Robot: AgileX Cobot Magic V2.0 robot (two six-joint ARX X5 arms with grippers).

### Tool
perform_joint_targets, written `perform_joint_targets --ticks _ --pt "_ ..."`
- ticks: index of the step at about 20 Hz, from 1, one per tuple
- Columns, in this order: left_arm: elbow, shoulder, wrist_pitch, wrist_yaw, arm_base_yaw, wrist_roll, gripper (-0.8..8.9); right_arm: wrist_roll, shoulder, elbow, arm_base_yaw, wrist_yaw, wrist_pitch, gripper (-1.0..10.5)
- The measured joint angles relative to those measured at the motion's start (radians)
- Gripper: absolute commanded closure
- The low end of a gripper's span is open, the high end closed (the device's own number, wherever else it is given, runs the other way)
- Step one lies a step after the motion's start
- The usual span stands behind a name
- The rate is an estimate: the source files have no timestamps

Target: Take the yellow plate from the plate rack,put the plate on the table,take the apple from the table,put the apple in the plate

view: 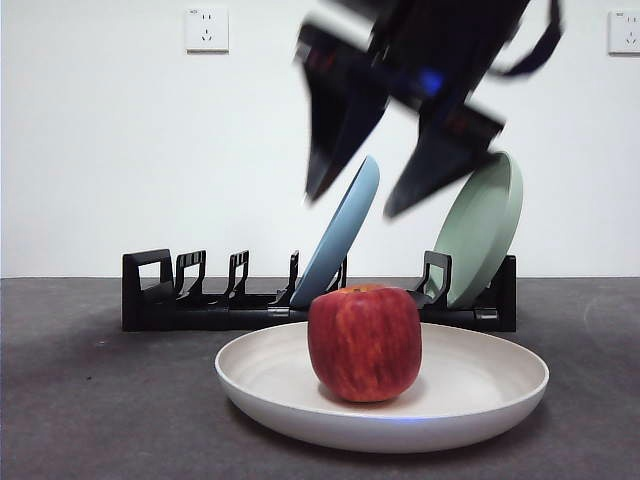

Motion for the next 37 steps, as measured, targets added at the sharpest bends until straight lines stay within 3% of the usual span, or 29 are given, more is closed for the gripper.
perform_joint_targets --ticks 2,3,8,12,18,22,28,33,37 --pt "0.0 0.007 -0.015 0.001 0.0 0.012 7.14 -0.009 -0.053 0.0 -0.006 0.0 -0.023 8.8" --pt "0.0 0.012 -0.026 0.001 0.0 0.022 8.26 -0.021 -0.088 0.0 -0.014 0.0 -0.04 9.6" --pt "0.0 0.031 -0.069 0.027 0.0 0.052 8.22 -0.069 -0.211 0.0 -0.054 0.001 -0.082 9.6" --pt "0.0 0.064 -0.124 0.03 0.0 0.086 8.22 -0.094 -0.317 0.0 -0.147 0.002 -0.153 9.6" --pt "-0.031 0.027 0.05 0.03 0.0 0.094 8.22 -0.105 -0.447 0.0 -0.298 0.004 -0.167 9.6" --pt "-0.208 -0.084 0.23 0.029 0.0 0.093 8.22 -0.105 -0.62 -0.085 -0.317 0.004 -0.047 9.6" --pt "-0.588 -0.323 0.48 -0.02 0.0 0.02 8.22 -0.079 -0.897 -0.402 -0.317 -0.001 0.139 9.6" --pt "-0.761 -0.468 0.54 -0.027 0.0 -0.038 8.22 -0.016 -1.036 -0.568 -0.317 0.006 0.15 9.6" --pt "-0.78 -0.522 0.565 -0.027 0.0 -0.052 8.2 -0.001 -1.045 -0.585 -0.317 0.042 0.155 9.6"
